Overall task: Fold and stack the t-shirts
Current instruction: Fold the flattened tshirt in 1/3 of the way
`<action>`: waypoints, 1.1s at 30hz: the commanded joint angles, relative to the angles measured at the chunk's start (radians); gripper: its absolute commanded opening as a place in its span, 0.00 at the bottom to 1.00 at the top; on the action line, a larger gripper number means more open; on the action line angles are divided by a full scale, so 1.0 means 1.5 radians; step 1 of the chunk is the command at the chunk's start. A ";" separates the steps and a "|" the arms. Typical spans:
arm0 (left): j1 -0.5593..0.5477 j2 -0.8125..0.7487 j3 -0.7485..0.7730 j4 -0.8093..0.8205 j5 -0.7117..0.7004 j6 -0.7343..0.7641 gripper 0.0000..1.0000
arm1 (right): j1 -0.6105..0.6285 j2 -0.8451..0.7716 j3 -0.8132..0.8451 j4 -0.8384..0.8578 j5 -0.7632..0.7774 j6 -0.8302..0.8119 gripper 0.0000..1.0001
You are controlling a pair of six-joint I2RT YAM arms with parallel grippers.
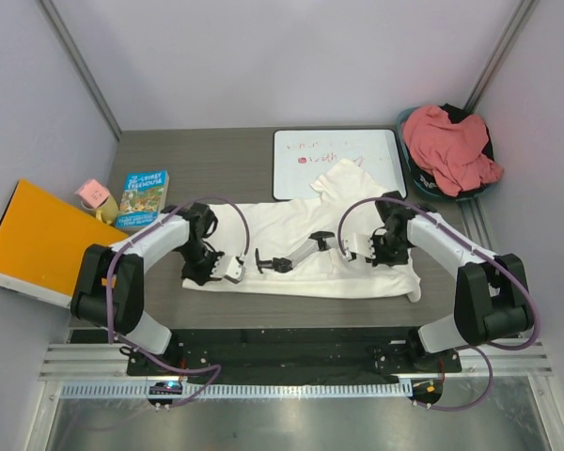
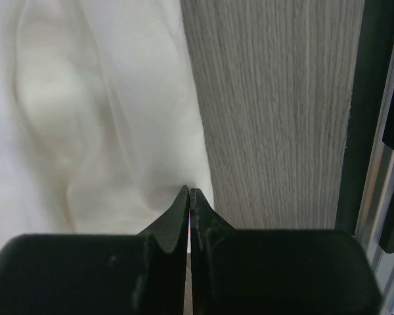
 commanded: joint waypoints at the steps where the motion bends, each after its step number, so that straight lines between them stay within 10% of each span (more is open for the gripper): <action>1: -0.019 -0.004 -0.036 0.017 -0.030 -0.017 0.00 | 0.005 0.002 -0.002 -0.014 -0.010 0.011 0.01; 14: -0.049 -0.051 -0.160 0.060 -0.098 -0.071 0.00 | 0.008 -0.067 -0.083 0.000 -0.011 0.022 0.01; 26: -0.049 -0.118 0.055 -0.194 0.037 -0.035 0.00 | 0.009 -0.079 -0.008 0.044 0.007 0.054 0.07; 33: -0.049 -0.078 0.046 -0.033 -0.059 -0.048 0.00 | 0.008 -0.006 0.004 0.239 0.024 0.107 0.07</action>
